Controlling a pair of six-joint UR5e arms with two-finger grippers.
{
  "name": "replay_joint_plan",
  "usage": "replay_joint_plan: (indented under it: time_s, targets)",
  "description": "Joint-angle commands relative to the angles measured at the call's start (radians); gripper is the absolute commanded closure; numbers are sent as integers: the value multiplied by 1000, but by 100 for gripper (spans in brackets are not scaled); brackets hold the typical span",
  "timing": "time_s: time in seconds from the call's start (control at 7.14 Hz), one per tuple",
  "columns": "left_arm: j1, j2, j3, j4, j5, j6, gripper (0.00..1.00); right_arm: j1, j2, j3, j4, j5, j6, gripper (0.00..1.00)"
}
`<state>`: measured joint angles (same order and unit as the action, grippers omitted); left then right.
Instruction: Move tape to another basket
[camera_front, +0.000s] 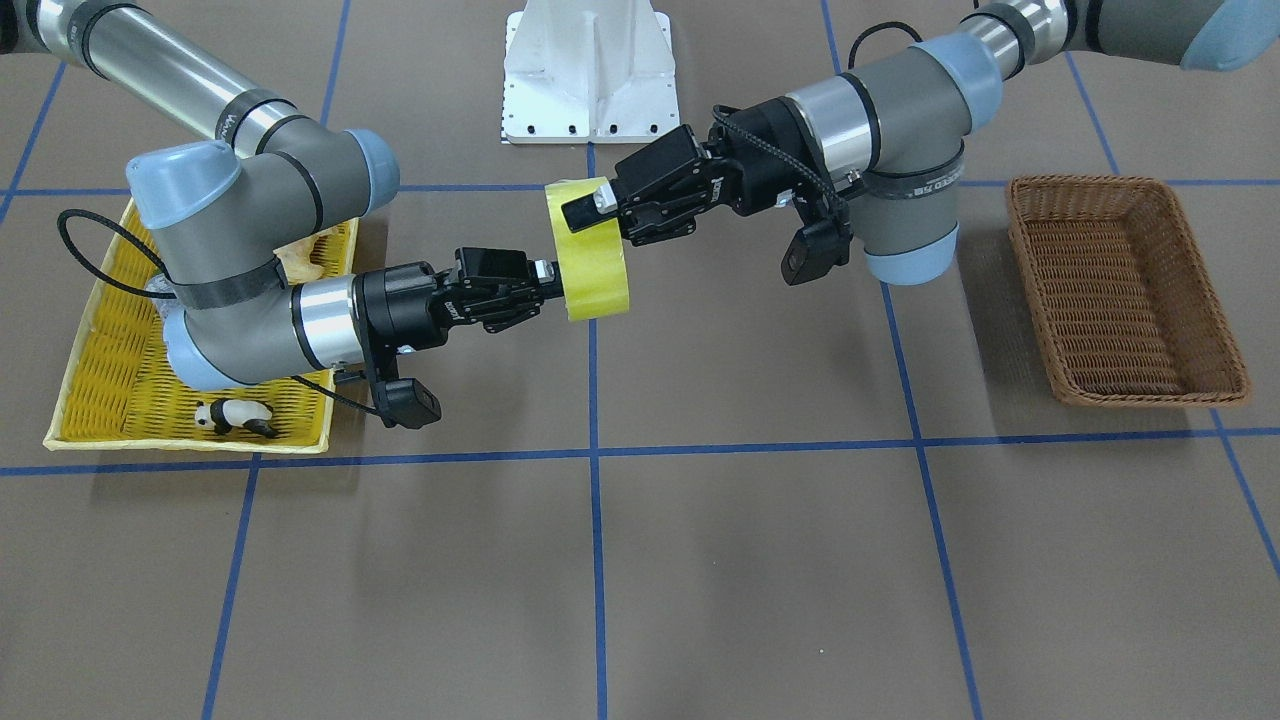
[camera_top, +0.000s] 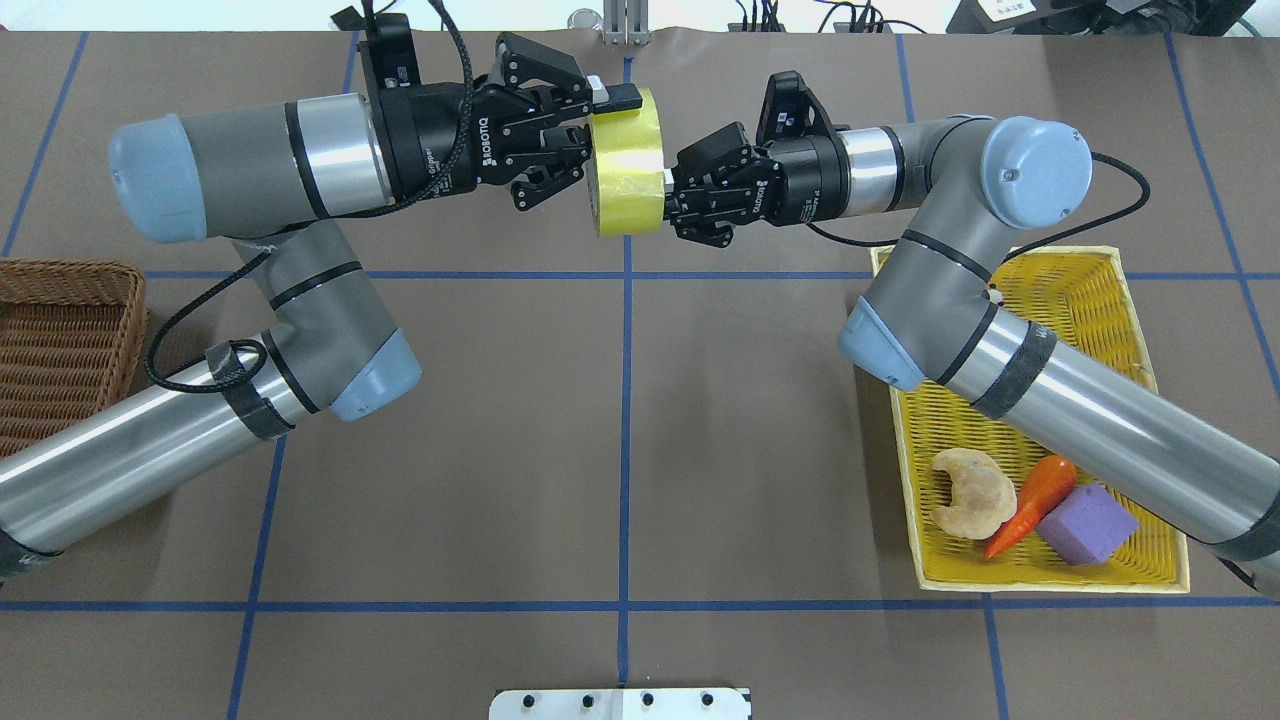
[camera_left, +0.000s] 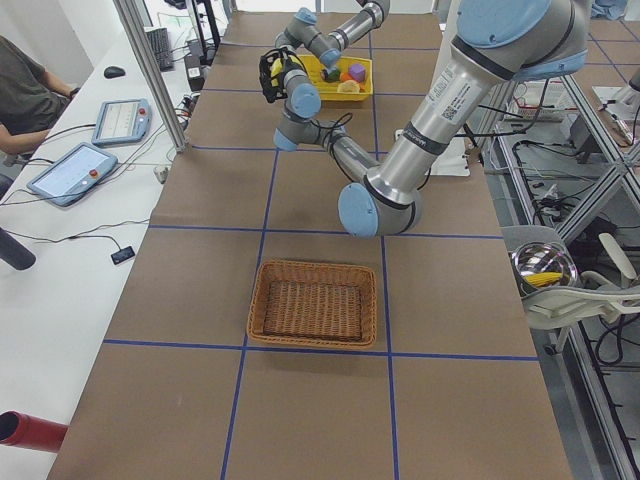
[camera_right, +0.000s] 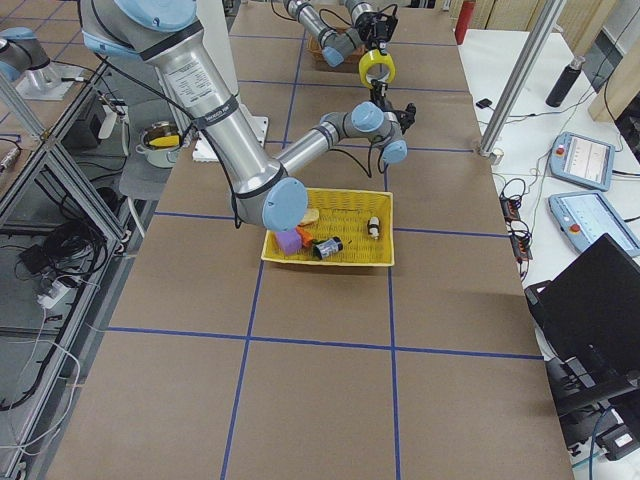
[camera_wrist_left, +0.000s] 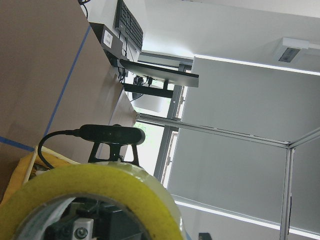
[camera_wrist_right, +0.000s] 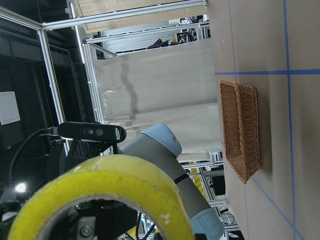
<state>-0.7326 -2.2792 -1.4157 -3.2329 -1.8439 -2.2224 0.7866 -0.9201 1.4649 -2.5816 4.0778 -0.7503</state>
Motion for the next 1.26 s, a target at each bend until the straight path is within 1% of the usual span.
replay_joint_plan:
  time_s: [0.0, 0.14, 0.28, 0.42, 0.56, 0.84, 0.98, 1.12]
  targets:
    - [-1, 4, -2, -4, 0, 1, 100, 0, -5, 5, 0, 1, 3, 44]
    - [-1, 7, -3, -4, -1, 1, 100, 0, -6, 5, 0, 3, 5, 14]
    - [-1, 10, -3, -5, -1, 1, 100, 2, -8, 6, 0, 10, 9, 11]
    - [-1, 18, -2, -30, -1, 1, 100, 3, -20, 18, 0, 30, 11, 1]
    - [-1, 44, -3, -66, -5, 0, 100, 5, -49, 35, 1, 29, 11, 1]
    - [-11, 59, -15, -77, -8, -14, 100, 37, -107, 66, 8, 7, 9, 2]
    - [-34, 110, -40, -88, -9, -4, 100, 96, -136, 98, 6, -70, 9, 2]
    - [-100, 206, -67, -87, -43, 3, 100, 129, -176, 123, 6, -130, 9, 4]
